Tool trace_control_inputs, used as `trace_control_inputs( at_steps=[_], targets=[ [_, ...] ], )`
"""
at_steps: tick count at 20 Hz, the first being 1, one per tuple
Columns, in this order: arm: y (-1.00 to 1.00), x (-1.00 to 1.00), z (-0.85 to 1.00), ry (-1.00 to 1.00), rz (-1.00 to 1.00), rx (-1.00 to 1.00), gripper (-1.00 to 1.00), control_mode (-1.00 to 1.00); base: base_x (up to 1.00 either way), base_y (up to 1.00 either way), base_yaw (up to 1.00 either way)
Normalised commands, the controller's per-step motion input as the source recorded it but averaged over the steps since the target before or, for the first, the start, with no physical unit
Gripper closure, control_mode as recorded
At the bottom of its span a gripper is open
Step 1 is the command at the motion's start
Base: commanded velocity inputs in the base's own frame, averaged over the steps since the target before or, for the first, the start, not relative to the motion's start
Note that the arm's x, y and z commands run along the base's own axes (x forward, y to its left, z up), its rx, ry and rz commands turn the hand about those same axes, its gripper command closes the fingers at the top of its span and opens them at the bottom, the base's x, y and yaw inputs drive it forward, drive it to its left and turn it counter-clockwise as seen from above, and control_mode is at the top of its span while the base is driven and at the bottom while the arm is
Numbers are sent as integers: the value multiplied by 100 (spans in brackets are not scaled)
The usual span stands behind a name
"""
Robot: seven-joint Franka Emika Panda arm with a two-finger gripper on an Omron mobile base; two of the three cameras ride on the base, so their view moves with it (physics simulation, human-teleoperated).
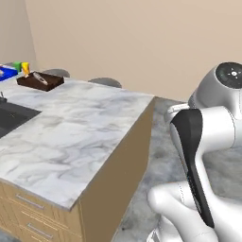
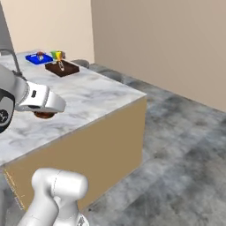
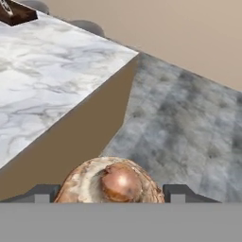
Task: Gather the lemon and mushroom from the fridge and place them on a tray on the dining counter. Then gather the steak and fish from the fridge and place them on the other tray.
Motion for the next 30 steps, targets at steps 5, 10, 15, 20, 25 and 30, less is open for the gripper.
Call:
trace_control_inputs(
  at_steps=[5, 10, 15, 20, 25, 30],
  targets=[
    [0, 0, 0, 0, 0, 0, 100, 100, 52, -100, 0],
    [0, 0, 0, 0, 0, 0, 100, 100, 64, -100, 0],
    [0, 0, 0, 0, 0, 0, 100, 100, 81, -100, 1],
    [0, 0, 0, 0, 0, 0, 100, 100, 82, -99, 5],
    [0, 0, 0, 0, 0, 0, 100, 100, 77, -83, 16],
    [0, 0, 0, 0, 0, 0, 100, 100, 68, -63, 26]
  ],
)
